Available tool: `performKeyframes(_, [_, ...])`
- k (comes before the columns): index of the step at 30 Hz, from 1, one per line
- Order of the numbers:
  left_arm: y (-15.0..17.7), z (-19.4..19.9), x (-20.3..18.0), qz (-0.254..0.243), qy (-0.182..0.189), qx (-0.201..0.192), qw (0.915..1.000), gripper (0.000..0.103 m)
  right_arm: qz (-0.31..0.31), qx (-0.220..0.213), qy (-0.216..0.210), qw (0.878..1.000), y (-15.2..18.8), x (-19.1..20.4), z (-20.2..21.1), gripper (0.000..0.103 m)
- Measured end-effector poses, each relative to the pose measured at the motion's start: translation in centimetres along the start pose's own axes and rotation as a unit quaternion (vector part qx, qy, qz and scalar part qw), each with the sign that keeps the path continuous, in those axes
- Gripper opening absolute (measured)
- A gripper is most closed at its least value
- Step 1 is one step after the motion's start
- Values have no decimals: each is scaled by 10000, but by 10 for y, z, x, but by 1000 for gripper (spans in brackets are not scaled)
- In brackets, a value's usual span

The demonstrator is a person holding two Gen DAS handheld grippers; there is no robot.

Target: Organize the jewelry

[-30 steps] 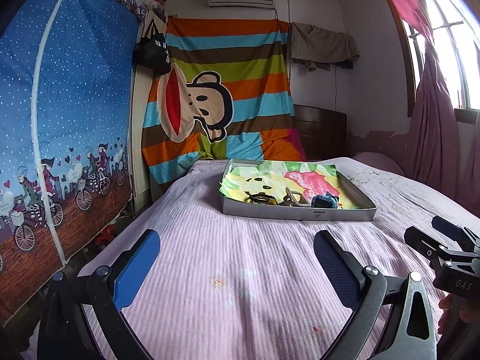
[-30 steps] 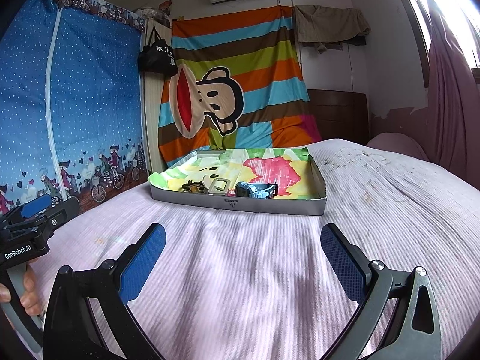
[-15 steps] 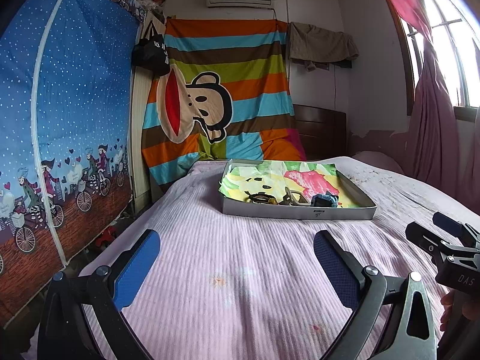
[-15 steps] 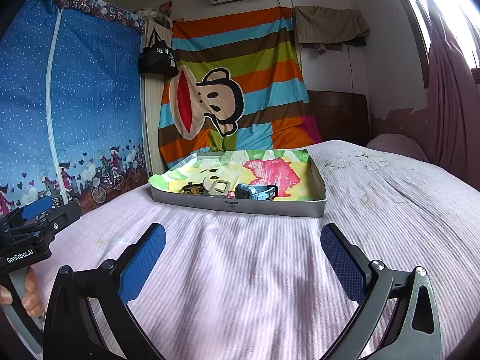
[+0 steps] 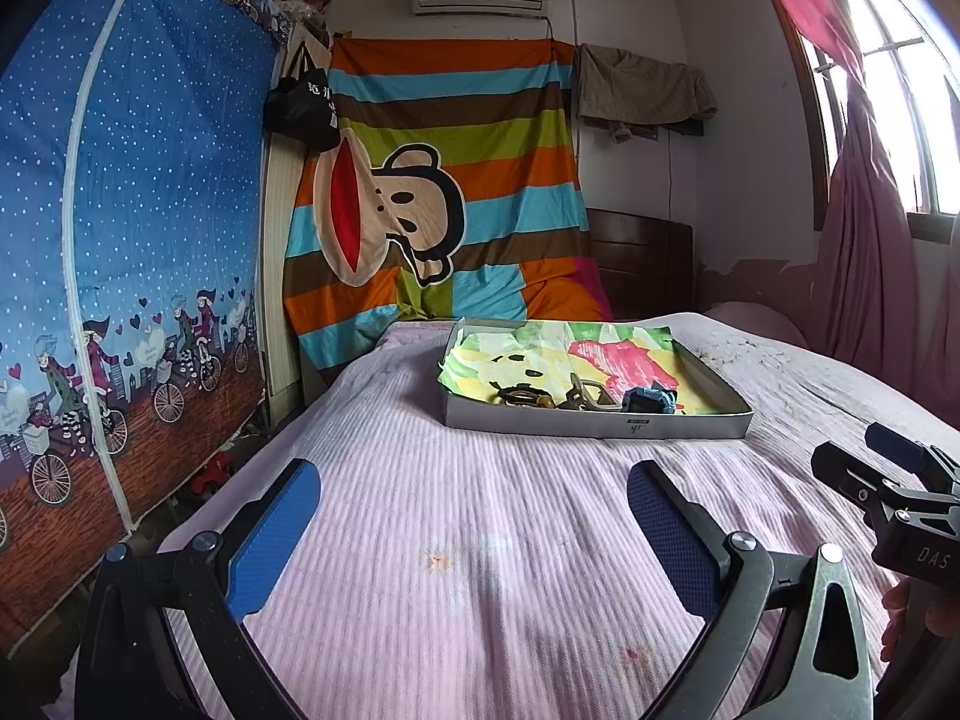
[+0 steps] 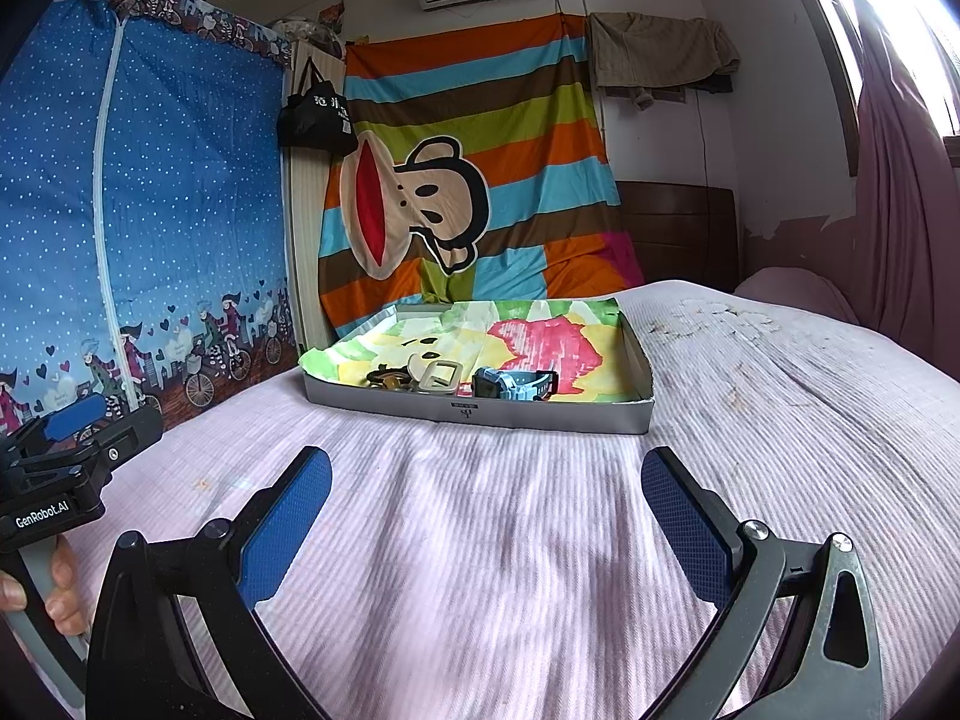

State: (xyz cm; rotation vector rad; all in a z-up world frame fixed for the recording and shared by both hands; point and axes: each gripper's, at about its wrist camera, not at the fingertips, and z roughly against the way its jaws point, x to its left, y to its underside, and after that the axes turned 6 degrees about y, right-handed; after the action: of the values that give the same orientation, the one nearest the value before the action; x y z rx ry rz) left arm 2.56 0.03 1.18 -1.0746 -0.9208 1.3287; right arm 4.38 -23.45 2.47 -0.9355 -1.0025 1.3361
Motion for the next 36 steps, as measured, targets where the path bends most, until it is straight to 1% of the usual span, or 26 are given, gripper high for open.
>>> performKeyframes(20, [0,0,0,3,16,0,10000,103,-3,1,-12,10000,0,1,0,101])
performKeyframes(31, [1,1,1,81,-151,23,9999,103,1,10,-20,10000,-1,4,0,101])
performKeyframes(36, [0,0,5,93,-134,30,9999,103,7,12,-21,10000,-1,6,0,101])
